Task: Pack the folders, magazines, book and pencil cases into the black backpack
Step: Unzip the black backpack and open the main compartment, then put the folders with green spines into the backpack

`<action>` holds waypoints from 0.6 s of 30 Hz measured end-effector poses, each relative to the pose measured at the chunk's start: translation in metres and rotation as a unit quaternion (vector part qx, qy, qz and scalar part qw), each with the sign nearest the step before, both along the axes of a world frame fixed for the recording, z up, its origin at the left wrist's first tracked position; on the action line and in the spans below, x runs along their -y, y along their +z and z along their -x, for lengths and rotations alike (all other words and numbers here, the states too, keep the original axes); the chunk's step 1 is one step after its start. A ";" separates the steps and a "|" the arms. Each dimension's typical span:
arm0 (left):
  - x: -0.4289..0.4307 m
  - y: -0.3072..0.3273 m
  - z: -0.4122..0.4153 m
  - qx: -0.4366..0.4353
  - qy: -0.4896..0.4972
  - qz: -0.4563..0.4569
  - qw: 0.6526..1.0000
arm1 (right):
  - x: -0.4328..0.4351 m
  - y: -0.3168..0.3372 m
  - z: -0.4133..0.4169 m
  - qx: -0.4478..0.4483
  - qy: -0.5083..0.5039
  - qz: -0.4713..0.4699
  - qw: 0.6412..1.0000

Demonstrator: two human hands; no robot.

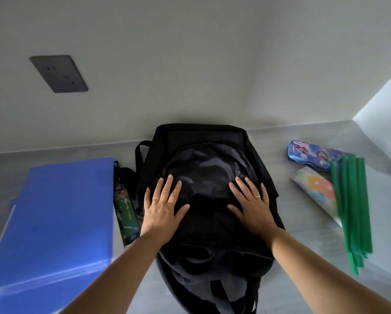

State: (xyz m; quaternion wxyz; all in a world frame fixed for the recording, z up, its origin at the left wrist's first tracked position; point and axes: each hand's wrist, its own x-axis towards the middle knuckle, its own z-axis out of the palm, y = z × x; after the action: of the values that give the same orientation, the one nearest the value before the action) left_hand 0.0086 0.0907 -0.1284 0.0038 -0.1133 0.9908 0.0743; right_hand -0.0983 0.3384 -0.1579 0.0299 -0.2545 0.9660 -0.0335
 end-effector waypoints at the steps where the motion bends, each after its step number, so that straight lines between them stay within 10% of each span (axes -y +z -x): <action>1: -0.005 0.000 0.000 0.000 0.002 -0.002 1.000 | -0.004 0.001 0.002 0.007 -0.002 -0.009 1.000; 12: -0.028 0.029 0.005 -0.072 -0.017 -0.053 0.996 | -0.003 0.060 -0.030 0.096 0.013 0.097 0.991; 18: -0.080 0.065 0.024 -0.055 -0.057 -0.136 0.988 | -0.031 0.104 -0.034 0.130 -0.111 0.383 0.908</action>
State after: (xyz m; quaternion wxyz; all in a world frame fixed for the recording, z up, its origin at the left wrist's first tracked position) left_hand -0.0158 0.1708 -0.0632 -0.0309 -0.0505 0.9750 0.2143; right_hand -0.0641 0.3689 -0.0544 0.0513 -0.1311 0.8884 -0.4370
